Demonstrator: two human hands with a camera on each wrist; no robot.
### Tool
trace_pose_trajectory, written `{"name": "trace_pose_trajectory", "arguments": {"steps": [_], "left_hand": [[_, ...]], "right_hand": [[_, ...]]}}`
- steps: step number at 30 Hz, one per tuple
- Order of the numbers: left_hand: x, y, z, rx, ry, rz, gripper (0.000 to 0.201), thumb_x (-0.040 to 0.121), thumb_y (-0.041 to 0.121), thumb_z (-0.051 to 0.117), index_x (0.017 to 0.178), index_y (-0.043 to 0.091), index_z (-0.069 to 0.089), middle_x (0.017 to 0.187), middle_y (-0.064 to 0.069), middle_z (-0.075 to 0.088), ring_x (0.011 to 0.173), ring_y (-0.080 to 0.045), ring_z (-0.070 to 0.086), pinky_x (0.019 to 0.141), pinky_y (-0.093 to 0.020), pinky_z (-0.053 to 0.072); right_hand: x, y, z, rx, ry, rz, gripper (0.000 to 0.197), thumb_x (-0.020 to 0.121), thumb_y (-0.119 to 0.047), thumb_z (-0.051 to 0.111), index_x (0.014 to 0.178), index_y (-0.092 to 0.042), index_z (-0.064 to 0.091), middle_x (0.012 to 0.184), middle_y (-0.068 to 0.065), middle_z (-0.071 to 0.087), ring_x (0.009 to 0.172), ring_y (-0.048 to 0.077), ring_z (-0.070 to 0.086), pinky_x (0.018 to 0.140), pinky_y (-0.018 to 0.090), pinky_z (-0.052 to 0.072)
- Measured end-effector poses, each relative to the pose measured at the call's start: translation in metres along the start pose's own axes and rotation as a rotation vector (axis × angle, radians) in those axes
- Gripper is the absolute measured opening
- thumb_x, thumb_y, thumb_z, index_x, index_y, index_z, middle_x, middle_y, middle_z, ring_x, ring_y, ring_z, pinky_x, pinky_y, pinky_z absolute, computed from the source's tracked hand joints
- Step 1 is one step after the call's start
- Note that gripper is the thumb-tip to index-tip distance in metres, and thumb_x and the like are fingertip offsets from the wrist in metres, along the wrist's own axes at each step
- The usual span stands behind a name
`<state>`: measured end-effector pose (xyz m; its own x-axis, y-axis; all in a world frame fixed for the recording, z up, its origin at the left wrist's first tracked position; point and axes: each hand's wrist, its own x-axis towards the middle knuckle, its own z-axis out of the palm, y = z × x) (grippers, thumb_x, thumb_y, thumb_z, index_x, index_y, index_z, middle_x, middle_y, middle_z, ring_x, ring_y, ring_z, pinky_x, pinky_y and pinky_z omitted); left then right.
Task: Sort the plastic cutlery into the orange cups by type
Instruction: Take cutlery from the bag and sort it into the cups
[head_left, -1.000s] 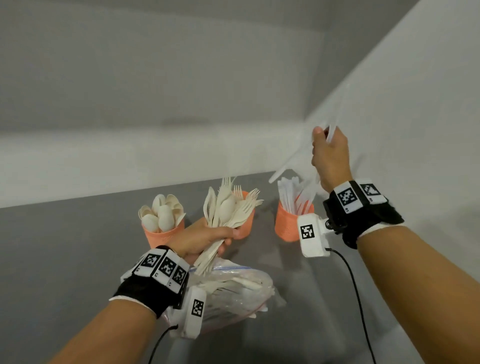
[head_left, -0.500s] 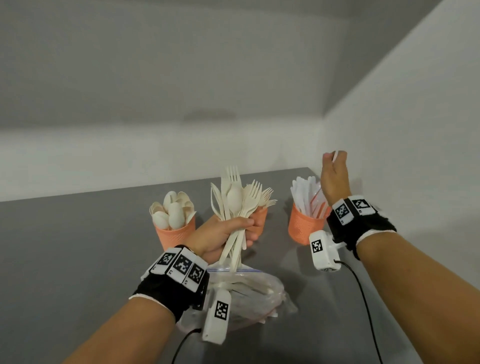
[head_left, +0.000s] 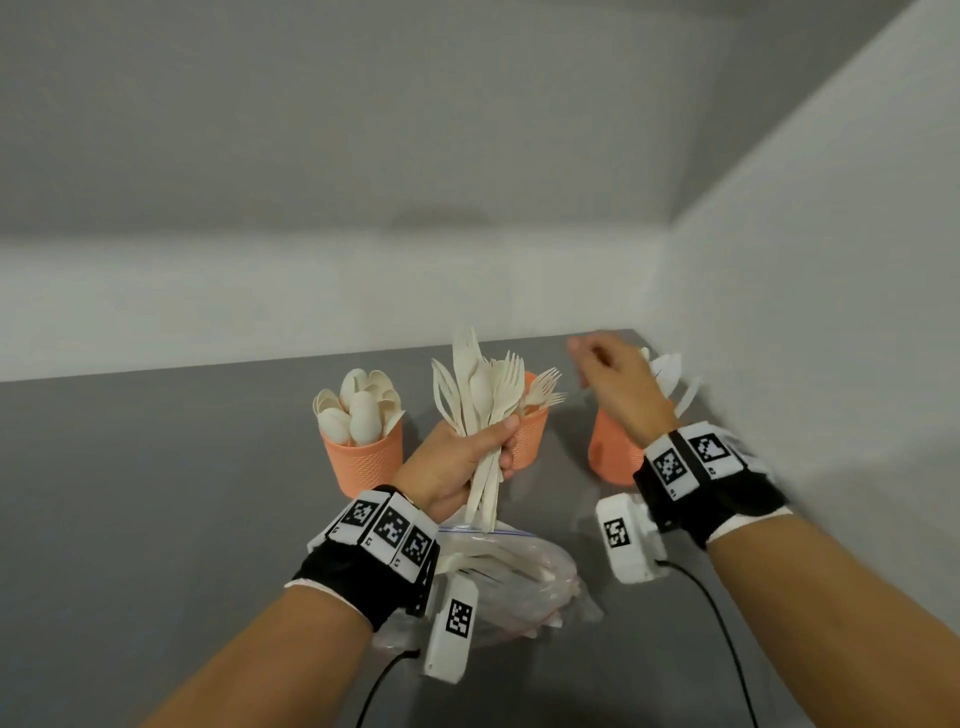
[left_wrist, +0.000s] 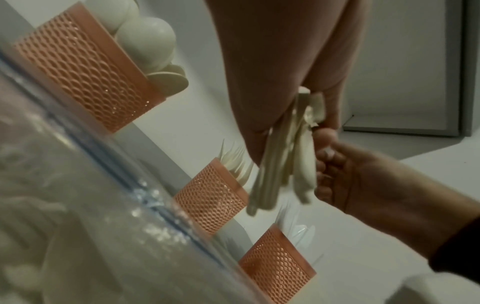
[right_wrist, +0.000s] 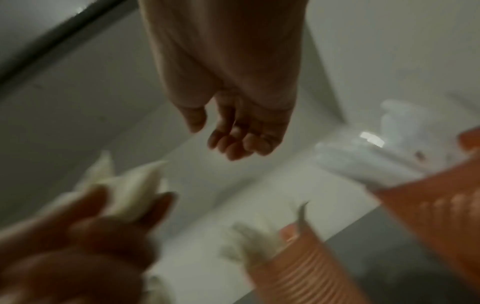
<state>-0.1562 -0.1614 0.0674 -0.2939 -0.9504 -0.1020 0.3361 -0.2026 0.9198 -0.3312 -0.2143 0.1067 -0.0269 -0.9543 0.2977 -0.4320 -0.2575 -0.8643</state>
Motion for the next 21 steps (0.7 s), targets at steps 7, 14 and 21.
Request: {"name": "trace_pose_trajectory", "arguments": {"steps": [7,14,21], "left_hand": [[-0.003,0.001,0.01,0.13,-0.051,0.116,0.016,0.095,0.006,0.045,0.086,0.009,0.058,0.06,-0.004,0.046,0.051,-0.007,0.048,0.057,-0.017,0.047],[-0.009,0.002,0.006,0.212,-0.004,0.18,0.013,0.094,0.007,0.048,0.09,0.012,0.06,0.07,-0.008,0.056,0.054,-0.009,0.052,0.055,-0.02,0.047],[-0.011,0.001,-0.002,0.182,0.17,0.146,0.012,0.093,0.021,0.054,0.097,0.013,0.063,0.064,0.002,0.062,0.049,-0.01,0.056,0.048,-0.023,0.047]], "right_hand": [[-0.03,-0.019,0.039,0.043,-0.252,0.153,0.01,0.088,-0.018,0.06,0.089,-0.008,0.059,0.066,0.002,0.06,0.06,0.013,0.057,0.065,0.03,0.052],[-0.04,-0.024,0.045,0.238,-0.264,0.153,0.025,0.09,-0.023,0.059,0.096,0.001,0.055,0.076,0.011,0.06,0.045,0.014,0.056,0.047,0.027,0.05],[-0.036,-0.045,0.04,0.639,-0.113,0.162,0.009,0.1,-0.019,0.038,0.094,-0.014,0.042,0.07,0.005,0.054,0.053,0.014,0.053,0.048,0.023,0.05]]}}
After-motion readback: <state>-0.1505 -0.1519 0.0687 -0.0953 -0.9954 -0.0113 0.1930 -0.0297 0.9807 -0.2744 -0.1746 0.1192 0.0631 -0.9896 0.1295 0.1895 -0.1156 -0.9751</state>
